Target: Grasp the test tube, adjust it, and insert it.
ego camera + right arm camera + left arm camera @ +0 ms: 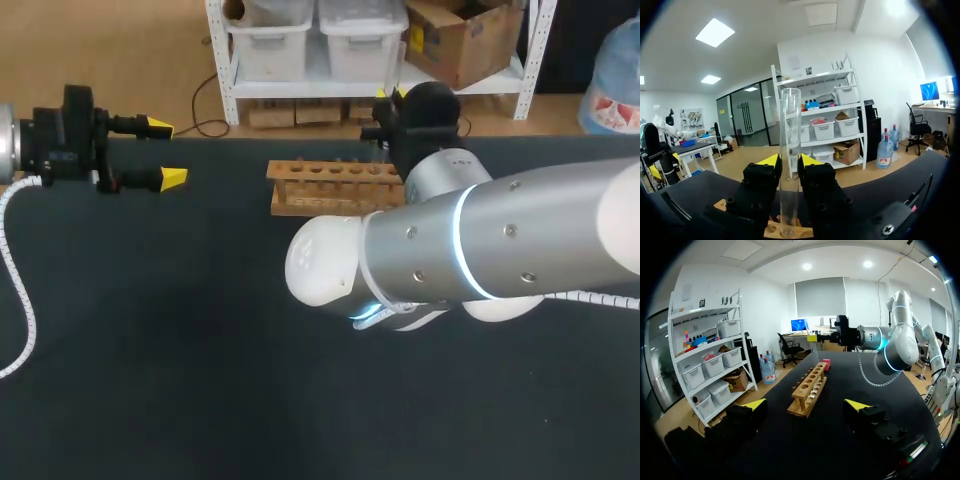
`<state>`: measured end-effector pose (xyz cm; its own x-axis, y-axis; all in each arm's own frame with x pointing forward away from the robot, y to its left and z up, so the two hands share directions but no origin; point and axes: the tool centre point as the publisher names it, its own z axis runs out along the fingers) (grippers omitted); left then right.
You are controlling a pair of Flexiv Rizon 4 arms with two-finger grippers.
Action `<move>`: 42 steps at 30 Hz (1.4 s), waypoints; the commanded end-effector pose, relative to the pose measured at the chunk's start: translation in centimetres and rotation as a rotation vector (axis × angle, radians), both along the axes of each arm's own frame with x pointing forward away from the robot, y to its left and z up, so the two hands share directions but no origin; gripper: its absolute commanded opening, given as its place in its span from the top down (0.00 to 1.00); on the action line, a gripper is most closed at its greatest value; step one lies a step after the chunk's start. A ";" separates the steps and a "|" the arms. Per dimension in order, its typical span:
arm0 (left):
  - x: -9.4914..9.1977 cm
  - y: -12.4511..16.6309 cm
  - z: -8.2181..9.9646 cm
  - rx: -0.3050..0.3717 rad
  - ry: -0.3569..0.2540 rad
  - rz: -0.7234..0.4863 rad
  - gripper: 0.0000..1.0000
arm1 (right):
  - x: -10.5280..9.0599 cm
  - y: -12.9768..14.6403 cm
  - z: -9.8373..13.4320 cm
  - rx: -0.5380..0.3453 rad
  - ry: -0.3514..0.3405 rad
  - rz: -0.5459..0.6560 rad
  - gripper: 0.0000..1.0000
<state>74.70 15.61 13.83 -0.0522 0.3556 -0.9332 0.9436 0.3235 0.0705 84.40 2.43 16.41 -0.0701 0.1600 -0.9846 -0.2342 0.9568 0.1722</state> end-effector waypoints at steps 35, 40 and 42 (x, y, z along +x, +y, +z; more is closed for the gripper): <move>-0.1 0.1 -0.1 -0.004 -0.006 0.002 0.00 | -1.2 1.3 -5.5 0.024 0.112 -0.007 1.00; -0.1 0.1 -0.1 -0.004 -0.006 0.002 0.00 | -1.4 1.6 -5.9 0.023 0.123 -0.003 1.00; -0.1 0.1 -0.1 -0.004 -0.006 0.002 0.00 | -1.5 1.6 -6.0 0.021 0.128 -0.004 1.00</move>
